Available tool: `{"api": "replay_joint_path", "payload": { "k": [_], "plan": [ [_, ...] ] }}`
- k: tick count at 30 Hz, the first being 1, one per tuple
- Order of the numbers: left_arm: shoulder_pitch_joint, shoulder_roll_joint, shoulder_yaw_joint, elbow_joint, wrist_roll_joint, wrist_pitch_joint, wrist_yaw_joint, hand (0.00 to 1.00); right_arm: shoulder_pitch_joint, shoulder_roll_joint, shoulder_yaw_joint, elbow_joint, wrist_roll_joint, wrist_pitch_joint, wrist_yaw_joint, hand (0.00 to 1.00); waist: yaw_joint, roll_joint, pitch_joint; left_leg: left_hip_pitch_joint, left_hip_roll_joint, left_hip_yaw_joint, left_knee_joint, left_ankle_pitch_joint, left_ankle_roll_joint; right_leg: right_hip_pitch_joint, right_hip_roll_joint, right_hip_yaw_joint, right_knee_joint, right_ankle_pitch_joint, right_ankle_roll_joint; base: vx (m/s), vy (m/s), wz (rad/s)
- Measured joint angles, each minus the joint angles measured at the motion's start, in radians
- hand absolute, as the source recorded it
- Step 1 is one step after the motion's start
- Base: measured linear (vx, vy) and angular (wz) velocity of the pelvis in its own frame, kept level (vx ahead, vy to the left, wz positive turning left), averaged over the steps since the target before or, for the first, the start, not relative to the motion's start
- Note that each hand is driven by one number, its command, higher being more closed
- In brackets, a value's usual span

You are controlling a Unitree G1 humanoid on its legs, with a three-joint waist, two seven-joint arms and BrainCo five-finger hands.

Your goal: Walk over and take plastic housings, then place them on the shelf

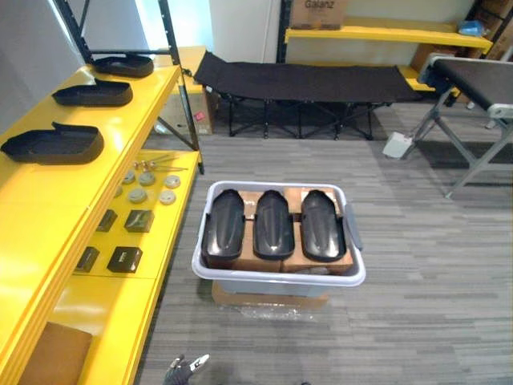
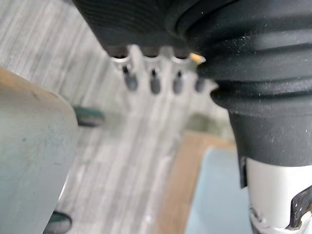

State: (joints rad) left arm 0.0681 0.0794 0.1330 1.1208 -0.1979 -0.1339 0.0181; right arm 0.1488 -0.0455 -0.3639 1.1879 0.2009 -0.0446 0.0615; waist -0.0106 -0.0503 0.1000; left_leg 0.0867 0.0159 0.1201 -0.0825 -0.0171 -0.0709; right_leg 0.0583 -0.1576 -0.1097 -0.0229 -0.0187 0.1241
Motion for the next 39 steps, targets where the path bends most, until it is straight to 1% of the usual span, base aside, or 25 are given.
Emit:
{"api": "replay_joint_path", "payload": {
  "k": [3,5,7,9,10,11,12,13,15,17,19,22,24,26,27,28,30,32,33,34,35,36,37,38,39],
  "plan": [
    [0.000,0.000,0.001,0.000,0.001,0.000,0.000,0.00,-0.002,0.000,0.002,-0.002,0.000,0.000,0.000,0.00,0.001,0.000,0.000,-0.008,-0.005,-0.004,-0.004,0.003,0.004,-0.007,-0.006,-0.005,0.002,-0.007,-0.003,0.00,0.000,0.04],
    [0.000,0.000,0.001,-0.001,0.007,0.001,-0.001,0.00,-0.015,-0.001,0.001,-0.003,0.000,0.000,-0.001,0.00,0.001,0.001,-0.006,-0.030,-0.015,-0.011,-0.002,0.003,0.007,-0.024,-0.019,-0.020,0.004,-0.013,0.010,0.00,0.017,0.18],
    [-0.002,0.000,0.001,-0.003,0.012,0.002,-0.001,0.00,-0.023,0.000,0.002,-0.004,-0.002,0.001,-0.005,0.00,0.001,-0.005,-0.003,-0.058,-0.034,-0.028,0.016,-0.008,0.019,-0.035,-0.038,-0.033,0.010,-0.020,0.026,0.02,0.056,0.30],
    [-0.008,0.008,-0.002,-0.025,0.021,0.002,0.000,0.00,-0.048,-0.001,0.031,-0.040,-0.021,0.004,-0.022,0.00,0.013,-0.013,0.005,-0.135,-0.051,-0.028,0.144,-0.075,0.041,-0.049,-0.071,-0.041,0.021,-0.018,0.054,0.06,0.101,0.15],
    [-0.008,0.014,-0.010,-0.029,0.022,0.002,0.000,0.00,-0.054,-0.005,0.064,-0.071,-0.026,0.004,-0.023,0.00,0.016,-0.013,0.005,-0.164,-0.051,-0.028,0.188,-0.098,0.044,-0.056,-0.075,-0.040,0.024,-0.013,0.055,0.07,0.129,-0.03],
    [-0.015,0.037,-0.043,-0.046,0.041,0.000,0.001,0.00,-0.083,-0.016,0.195,-0.169,-0.068,0.000,-0.021,0.00,0.018,-0.009,0.020,-0.232,-0.043,-0.024,0.297,-0.156,0.049,-0.074,-0.073,-0.033,0.030,-0.007,0.062,0.03,0.122,-0.12],
    [-0.027,0.050,-0.066,-0.049,0.053,-0.001,0.002,0.00,-0.104,-0.030,0.297,-0.239,-0.103,-0.005,-0.018,0.00,0.023,-0.012,0.028,-0.266,-0.033,-0.018,0.343,-0.180,0.051,-0.089,-0.067,-0.024,0.029,0.002,0.068,0.02,0.110,-0.15],
    [-0.035,0.060,-0.079,-0.048,0.060,-0.001,0.002,0.00,-0.111,-0.044,0.363,-0.288,-0.128,-0.016,-0.016,0.00,0.026,-0.013,0.031,-0.284,-0.025,-0.014,0.368,-0.190,0.049,-0.105,-0.061,-0.022,0.028,0.014,0.069,0.01,0.059,-0.22],
    [-0.060,0.071,-0.120,-0.047,0.093,-0.001,0.002,0.00,-0.158,-0.090,0.530,-0.485,-0.224,-0.072,0.025,0.00,0.041,-0.010,0.043,-0.314,0.001,0.001,0.389,-0.200,0.048,-0.135,-0.034,-0.012,0.018,0.075,0.062,0.02,0.032,-0.23],
    [-0.063,0.071,-0.144,-0.051,0.099,-0.003,0.002,0.00,-0.161,-0.120,0.610,-0.592,-0.258,-0.094,0.050,0.00,0.051,-0.010,0.043,-0.297,0.008,0.005,0.385,-0.200,0.047,-0.124,-0.028,0.001,0.018,0.093,0.056,0.05,0.026,-0.09],
    [-0.063,0.069,-0.176,-0.058,0.134,-0.012,0.001,0.00,-0.154,-0.206,0.763,-0.768,-0.293,-0.131,0.124,0.00,0.052,-0.010,0.043,-0.244,0.008,0.014,0.357,-0.200,0.047,-0.094,-0.029,0.010,0.029,0.096,0.055,0.10,0.036,-0.07],
    [-0.062,0.070,-0.219,-0.059,0.139,-0.023,-0.002,0.00,-0.147,-0.285,0.876,-0.945,-0.280,-0.167,0.201,0.00,0.052,-0.008,0.041,-0.208,0.007,0.032,0.328,-0.200,0.048,-0.089,-0.029,0.034,0.041,0.096,0.055,0.07,0.025,-0.19],
    [-0.065,0.066,-0.246,-0.057,0.139,-0.033,-0.010,0.00,-0.120,-0.361,0.942,-1.110,-0.192,-0.185,0.262,0.00,0.050,-0.007,0.041,-0.196,0.007,0.031,0.314,-0.199,0.048,-0.084,-0.028,0.033,0.041,0.096,0.055,0.07,0.010,0.01],
    [-0.067,0.067,-0.260,-0.046,0.139,-0.037,-0.019,0.00,-0.100,-0.410,0.961,-1.207,-0.144,-0.191,0.297,0.00,0.049,-0.006,0.041,-0.175,0.009,0.028,0.311,-0.199,0.048,-0.059,-0.026,0.032,0.041,0.095,0.053,0.07,0.002,0.09],
    [-0.065,0.067,-0.271,-0.039,0.140,-0.039,-0.023,0.00,-0.088,-0.442,0.957,-1.287,-0.108,-0.194,0.307,0.00,0.050,-0.002,0.036,-0.151,0.010,0.028,0.301,-0.199,0.047,-0.042,-0.023,0.032,0.046,0.092,0.048,0.09,0.006,0.11],
    [-0.062,0.065,-0.277,-0.035,0.141,-0.039,-0.026,0.00,-0.078,-0.470,0.915,-1.394,-0.069,-0.203,0.307,0.00,0.047,0.005,0.024,-0.137,0.012,0.028,0.298,-0.199,0.047,-0.033,-0.022,0.032,0.057,0.087,0.040,0.07,0.005,0.09],
    [-0.056,0.065,-0.283,-0.028,0.142,-0.039,-0.026,0.00,-0.071,-0.468,0.850,-1.467,-0.047,-0.223,0.289,0.00,0.042,0.011,0.013,-0.132,0.012,0.028,0.298,-0.199,0.047,-0.032,-0.022,0.032,0.067,0.081,0.031,0.06,0.002,0.06],
    [-0.051,0.061,-0.284,-0.017,0.153,-0.039,-0.021,0.00,-0.080,-0.421,0.681,-1.554,-0.049,-0.259,0.214,0.00,0.033,0.027,-0.001,-0.121,0.012,0.028,0.298,-0.199,0.047,-0.023,-0.021,0.032,0.077,0.079,0.027,0.06,-0.002,0.07],
    [-0.043,0.059,-0.284,-0.015,0.166,-0.039,-0.019,0.00,-0.101,-0.380,0.580,-1.565,-0.052,-0.266,0.153,0.00,0.023,0.038,-0.011,-0.118,0.015,0.027,0.299,-0.198,0.048,-0.024,-0.019,0.033,0.089,0.078,0.025,0.04,-0.004,0.06],
    [-0.040,0.057,-0.284,-0.016,0.168,-0.039,-0.019,0.00,-0.115,-0.360,0.535,-1.561,-0.060,-0.266,0.122,0.00,0.019,0.045,-0.011,-0.115,0.018,0.027,0.300,-0.198,0.048,-0.028,-0.016,0.034,0.102,0.078,0.025,0.05,-0.021,-0.15],
    [-0.040,0.041,-0.280,-0.021,0.169,-0.039,-0.016,0.00,-0.159,-0.327,0.439,-1.529,-0.076,-0.267,0.075,0.00,0.015,0.077,0.007,-0.109,0.043,0.027,0.304,-0.198,0.049,-0.082,0.005,0.052,0.172,0.030,0.017,0.01,-0.044,-0.35],
    [-0.055,0.037,-0.267,-0.019,0.176,-0.038,-0.005,0.00,-0.205,-0.299,0.375,-1.489,-0.119,-0.266,0.026,0.00,0.006,0.094,0.023,-0.114,0.061,0.029,0.311,-0.198,0.048,-0.115,0.041,0.086,0.161,-0.044,0.012,-0.05,-0.047,-0.38],
    [-0.068,0.039,-0.256,-0.006,0.177,-0.038,0.010,0.00,-0.266,-0.262,0.285,-1.442,-0.172,-0.262,-0.053,0.00,-0.007,0.092,0.054,-0.160,0.066,0.031,0.369,-0.198,0.048,-0.141,0.071,0.108,0.040,-0.022,0.005,-0.07,-0.102,-0.27],
    [-0.089,0.048,-0.243,-0.013,0.176,-0.039,0.024,0.00,-0.327,-0.239,0.210,-1.403,-0.219,-0.260,-0.154,0.00,-0.016,0.053,0.096,-0.216,0.049,0.038,0.449,-0.207,0.036,-0.201,0.071,0.137,-0.008,0.112,-0.022,-0.04,-0.128,-0.09],
    [-0.098,0.052,-0.230,-0.021,0.174,-0.039,0.028,0.00,-0.357,-0.238,0.179,-1.387,-0.244,-0.254,-0.202,0.00,-0.021,0.031,0.117,-0.241,0.040,0.041,0.494,-0.221,0.017,-0.234,0.069,0.131,0.014,0.161,-0.034,0.00,-0.201,-0.22]
  ]
}}
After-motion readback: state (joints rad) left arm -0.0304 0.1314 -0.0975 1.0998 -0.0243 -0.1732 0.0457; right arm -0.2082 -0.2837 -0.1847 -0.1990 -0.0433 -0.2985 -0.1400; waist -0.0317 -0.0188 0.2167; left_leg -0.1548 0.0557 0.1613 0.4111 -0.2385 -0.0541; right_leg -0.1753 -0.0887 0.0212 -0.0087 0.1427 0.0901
